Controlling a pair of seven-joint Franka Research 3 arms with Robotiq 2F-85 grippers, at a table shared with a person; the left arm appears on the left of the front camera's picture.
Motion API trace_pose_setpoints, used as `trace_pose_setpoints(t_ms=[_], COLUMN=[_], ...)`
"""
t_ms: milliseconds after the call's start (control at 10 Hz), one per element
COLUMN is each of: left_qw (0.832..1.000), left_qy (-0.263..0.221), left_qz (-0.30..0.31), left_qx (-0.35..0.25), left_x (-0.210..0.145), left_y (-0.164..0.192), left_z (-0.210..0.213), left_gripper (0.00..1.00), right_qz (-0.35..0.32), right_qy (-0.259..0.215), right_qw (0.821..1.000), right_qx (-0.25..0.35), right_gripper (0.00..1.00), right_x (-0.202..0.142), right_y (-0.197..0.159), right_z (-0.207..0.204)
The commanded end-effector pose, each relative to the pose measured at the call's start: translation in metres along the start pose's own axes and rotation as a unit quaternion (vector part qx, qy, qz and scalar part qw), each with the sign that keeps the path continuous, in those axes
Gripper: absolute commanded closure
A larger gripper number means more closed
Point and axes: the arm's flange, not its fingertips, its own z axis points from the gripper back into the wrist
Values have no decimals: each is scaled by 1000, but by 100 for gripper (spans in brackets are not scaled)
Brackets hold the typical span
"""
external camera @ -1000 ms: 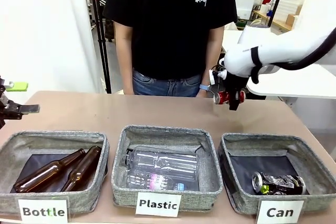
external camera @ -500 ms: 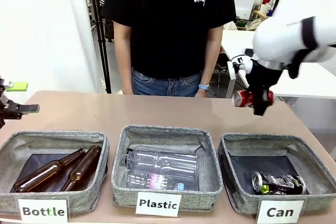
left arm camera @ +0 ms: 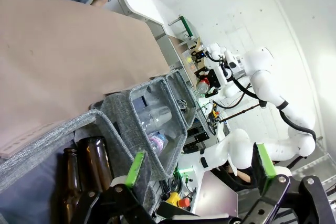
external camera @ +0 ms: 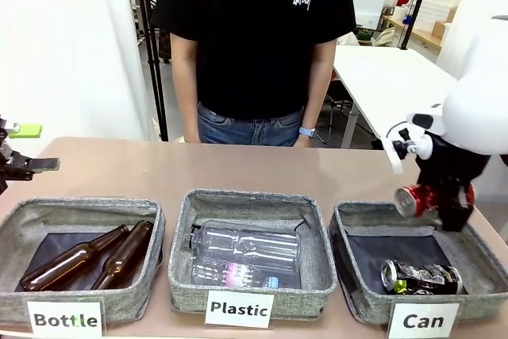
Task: Sort the can waste into the basket.
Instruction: Pick up the can waste from the table and place it in the right Fabric basket.
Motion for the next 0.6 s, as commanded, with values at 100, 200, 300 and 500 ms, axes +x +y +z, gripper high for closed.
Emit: trace_pose_setpoints(t_ms=[100, 200, 300, 500], left_qw=[1000, 1000, 1000, 1000], left_qy=[-4, -4, -4, -4], left_qz=[1, 1, 1, 1], left_qx=[-1, -1, -1, -1], left_x=[-1, -1, -1, -1], left_y=[-3, -3, -3, -3], left_z=[0, 0, 0, 0], left_gripper=[0, 0, 0, 0], right_qz=[-25, -15, -13, -12], right_qy=[32, 27, 27, 24], right_qw=[999, 999, 999, 999], right_qx=[23, 23, 29, 32], right_gripper=[100, 100, 93, 38], right_x=[-6, -8, -7, -7], right_y=[-13, -17, -24, -32], right_z=[-4, -2, 0, 3])
